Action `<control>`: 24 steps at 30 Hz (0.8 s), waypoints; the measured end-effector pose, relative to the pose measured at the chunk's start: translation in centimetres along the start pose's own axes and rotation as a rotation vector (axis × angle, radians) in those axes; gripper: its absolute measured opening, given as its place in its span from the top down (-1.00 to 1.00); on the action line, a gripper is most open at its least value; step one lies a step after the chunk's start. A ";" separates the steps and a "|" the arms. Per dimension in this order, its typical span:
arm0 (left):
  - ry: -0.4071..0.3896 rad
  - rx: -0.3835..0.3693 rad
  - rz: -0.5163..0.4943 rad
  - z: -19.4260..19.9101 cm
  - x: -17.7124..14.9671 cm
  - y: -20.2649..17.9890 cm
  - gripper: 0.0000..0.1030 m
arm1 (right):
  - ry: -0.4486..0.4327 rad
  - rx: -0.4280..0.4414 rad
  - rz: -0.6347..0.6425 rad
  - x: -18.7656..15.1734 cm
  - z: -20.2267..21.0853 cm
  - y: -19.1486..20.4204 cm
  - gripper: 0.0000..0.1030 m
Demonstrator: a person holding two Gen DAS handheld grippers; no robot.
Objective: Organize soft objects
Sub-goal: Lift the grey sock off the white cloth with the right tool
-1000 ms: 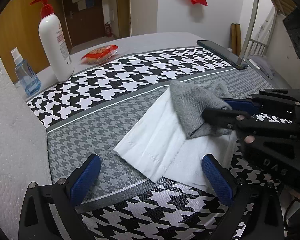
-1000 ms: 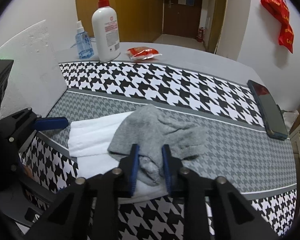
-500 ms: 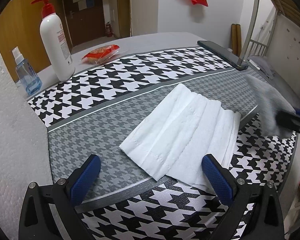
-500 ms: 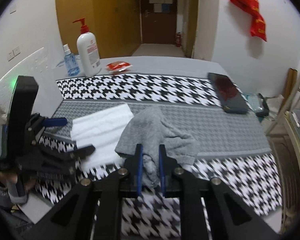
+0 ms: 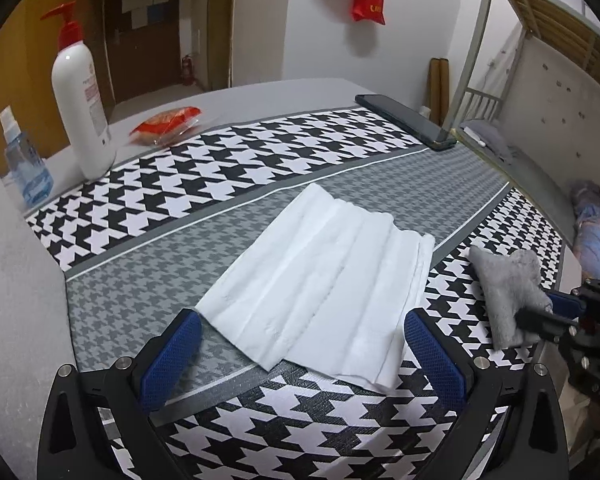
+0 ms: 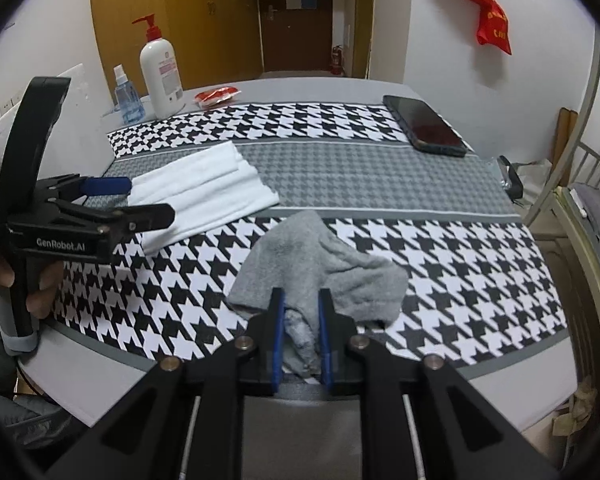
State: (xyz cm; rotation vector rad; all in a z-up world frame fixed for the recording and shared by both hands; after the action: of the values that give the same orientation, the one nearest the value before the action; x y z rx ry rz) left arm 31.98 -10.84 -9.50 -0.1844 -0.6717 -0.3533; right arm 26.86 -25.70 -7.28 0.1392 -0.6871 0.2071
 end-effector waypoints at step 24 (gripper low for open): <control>0.026 0.023 -0.103 -1.3 0.6 -1.8 -0.46 | -0.068 0.003 -0.058 -1.2 2.7 -0.3 -0.27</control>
State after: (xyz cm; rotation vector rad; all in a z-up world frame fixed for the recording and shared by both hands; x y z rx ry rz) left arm 32.54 -13.06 -10.03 -0.1228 -0.6607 -0.4461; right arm 24.37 -26.72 -5.97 0.1696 -0.7490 0.1484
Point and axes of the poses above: each gripper's, at about its wrist camera, not at the fingertips, and z roughly against the way its jaws point, y to its left, x to its top, the point moved 1 cm from there along -z, roughly the way its jaws point, and after that the axes turned 3 degrees about -z, right-handed, at the moved point
